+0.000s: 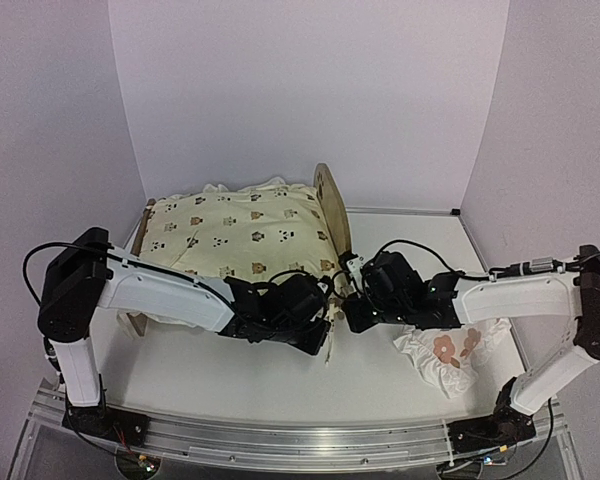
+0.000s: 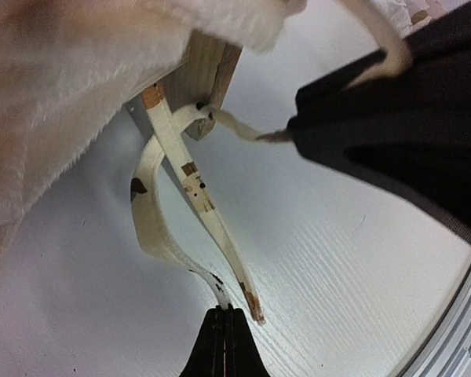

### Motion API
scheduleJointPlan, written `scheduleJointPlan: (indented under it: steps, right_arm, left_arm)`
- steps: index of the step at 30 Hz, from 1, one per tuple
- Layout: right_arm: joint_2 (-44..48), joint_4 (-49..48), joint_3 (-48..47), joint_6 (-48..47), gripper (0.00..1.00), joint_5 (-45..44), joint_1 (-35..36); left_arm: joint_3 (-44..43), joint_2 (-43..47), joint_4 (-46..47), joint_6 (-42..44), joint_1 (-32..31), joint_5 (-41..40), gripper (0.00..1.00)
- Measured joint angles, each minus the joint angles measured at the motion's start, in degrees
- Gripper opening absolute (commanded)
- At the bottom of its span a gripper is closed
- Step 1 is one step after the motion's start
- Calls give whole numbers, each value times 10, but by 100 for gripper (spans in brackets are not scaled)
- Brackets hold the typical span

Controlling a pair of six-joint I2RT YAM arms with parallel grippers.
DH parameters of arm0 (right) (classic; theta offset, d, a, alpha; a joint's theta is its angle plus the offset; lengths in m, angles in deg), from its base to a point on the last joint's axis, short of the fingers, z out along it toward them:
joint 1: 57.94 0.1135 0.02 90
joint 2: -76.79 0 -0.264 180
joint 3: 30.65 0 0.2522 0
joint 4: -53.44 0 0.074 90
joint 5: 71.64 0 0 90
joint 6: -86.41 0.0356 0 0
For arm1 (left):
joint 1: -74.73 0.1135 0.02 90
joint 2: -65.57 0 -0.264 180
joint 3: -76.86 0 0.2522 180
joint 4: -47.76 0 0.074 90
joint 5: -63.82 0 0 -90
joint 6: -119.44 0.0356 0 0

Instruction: Set up the pet bed

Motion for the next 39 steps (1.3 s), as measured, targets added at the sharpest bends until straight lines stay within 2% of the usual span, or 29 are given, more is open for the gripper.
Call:
scheduleJointPlan:
  steps: [13, 26, 34, 36, 39]
  right_arm:
    - [0, 44, -30, 3, 6, 41, -1]
    - [0, 63, -48, 7, 6, 65, -8]
    - [2, 71, -53, 19, 8, 61, -13]
    - [3, 72, -54, 23, 10, 61, -13]
    - [4, 75, -55, 29, 24, 60, -15]
  left_arm:
    - [-3, 0, 113, 23, 42, 28, 0]
    - [-3, -9, 200, -19, 59, 10, 0]
    - [-3, -28, 238, -49, 62, 39, 0]
    - [-3, -33, 246, -56, 62, 46, 0]
    - [-2, -43, 260, -65, 62, 62, 0]
